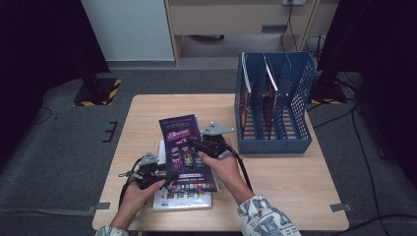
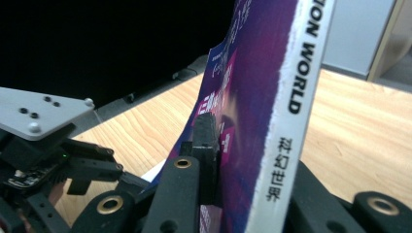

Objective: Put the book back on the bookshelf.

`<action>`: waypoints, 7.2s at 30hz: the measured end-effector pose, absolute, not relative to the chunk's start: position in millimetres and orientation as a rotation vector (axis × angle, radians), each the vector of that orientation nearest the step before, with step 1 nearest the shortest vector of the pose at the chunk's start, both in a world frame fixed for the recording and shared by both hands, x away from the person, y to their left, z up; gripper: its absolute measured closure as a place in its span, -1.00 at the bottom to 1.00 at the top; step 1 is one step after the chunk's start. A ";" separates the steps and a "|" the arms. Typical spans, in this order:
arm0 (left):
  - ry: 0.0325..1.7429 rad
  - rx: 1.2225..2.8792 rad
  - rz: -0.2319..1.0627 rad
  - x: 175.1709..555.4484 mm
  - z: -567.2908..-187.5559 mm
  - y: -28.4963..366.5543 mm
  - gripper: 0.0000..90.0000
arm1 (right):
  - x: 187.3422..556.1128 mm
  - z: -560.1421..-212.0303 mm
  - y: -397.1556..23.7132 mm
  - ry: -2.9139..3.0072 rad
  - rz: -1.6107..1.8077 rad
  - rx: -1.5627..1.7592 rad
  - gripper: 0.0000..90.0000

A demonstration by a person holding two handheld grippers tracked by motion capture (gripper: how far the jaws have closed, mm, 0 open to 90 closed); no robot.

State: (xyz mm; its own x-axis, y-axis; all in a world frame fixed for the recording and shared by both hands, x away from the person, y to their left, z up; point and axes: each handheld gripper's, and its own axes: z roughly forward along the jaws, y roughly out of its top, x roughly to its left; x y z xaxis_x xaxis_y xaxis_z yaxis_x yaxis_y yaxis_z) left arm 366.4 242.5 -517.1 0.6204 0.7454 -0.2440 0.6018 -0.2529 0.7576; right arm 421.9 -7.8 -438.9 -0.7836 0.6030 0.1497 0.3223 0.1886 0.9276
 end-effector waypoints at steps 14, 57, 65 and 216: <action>1.089 1.970 0.238 367.6 -512.1 249.7 0.40 | 423.3 -436.5 -6.6 2.316 1.581 0.860 0.72; 1.093 1.889 0.292 367.1 -507.4 256.5 0.20 | 420.5 -417.3 -4.1 2.236 1.656 0.671 0.83; 1.089 1.901 0.309 366.4 -503.4 261.6 0.67 | 416.1 -415.0 -8.3 2.185 1.738 0.620 0.83; 1.312 1.898 0.523 372.3 -513.7 279.5 -0.89 | 371.9 -399.8 -179.5 1.959 1.700 0.868 0.83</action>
State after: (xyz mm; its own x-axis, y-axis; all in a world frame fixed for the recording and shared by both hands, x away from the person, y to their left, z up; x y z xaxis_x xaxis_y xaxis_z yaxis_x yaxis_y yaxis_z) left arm 372.3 279.5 -513.7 0.3890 0.9174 -0.0841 0.6079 -0.1871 0.7716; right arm 371.9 -179.5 -399.8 -0.7256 0.6814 0.0957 0.1907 0.0655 0.9795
